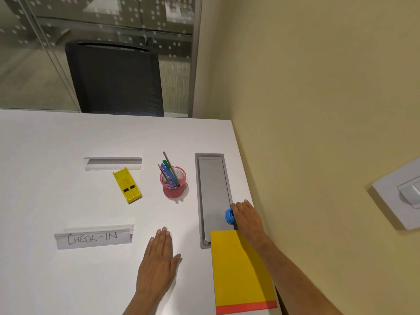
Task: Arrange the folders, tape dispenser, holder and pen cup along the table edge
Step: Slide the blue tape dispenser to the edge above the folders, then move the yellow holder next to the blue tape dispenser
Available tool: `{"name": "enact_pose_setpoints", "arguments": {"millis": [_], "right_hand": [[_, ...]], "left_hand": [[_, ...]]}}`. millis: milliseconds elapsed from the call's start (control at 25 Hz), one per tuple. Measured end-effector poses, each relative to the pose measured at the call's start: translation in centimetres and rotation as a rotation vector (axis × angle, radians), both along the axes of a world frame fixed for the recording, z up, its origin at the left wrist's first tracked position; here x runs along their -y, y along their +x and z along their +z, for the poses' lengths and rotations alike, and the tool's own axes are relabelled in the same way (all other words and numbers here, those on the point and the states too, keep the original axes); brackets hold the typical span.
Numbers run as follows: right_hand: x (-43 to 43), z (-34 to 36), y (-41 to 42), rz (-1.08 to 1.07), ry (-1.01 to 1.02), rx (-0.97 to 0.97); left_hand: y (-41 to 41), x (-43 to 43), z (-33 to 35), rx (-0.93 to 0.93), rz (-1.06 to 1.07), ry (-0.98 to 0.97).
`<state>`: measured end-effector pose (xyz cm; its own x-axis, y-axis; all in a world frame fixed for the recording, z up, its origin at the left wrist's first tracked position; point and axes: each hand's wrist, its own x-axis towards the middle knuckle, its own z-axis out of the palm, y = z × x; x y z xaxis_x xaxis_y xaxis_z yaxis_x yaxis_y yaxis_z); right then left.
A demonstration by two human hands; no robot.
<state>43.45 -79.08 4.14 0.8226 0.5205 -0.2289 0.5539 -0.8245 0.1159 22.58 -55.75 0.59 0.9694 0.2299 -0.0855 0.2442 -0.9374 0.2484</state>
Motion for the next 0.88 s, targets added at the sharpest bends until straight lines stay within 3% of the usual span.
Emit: {"name": "enact_pose_setpoints", "arguments": {"millis": [360, 640, 880], "right_hand": [[-0.7, 0.2, -0.5, -0.111, 0.050, -0.056], [-10.7, 2.5, -5.3, -0.270, 0.564, -0.157], [-16.9, 1.3, -7.8, -0.162, 0.688, -0.207]], "left_hand": [[-0.1, -1.0, -1.2, -0.012, -0.030, -0.008], [0.6, -1.3, -1.6, 0.011, -0.023, -0.011], [0.9, -3.0, -3.2, 0.012, -0.012, -0.103]]}}
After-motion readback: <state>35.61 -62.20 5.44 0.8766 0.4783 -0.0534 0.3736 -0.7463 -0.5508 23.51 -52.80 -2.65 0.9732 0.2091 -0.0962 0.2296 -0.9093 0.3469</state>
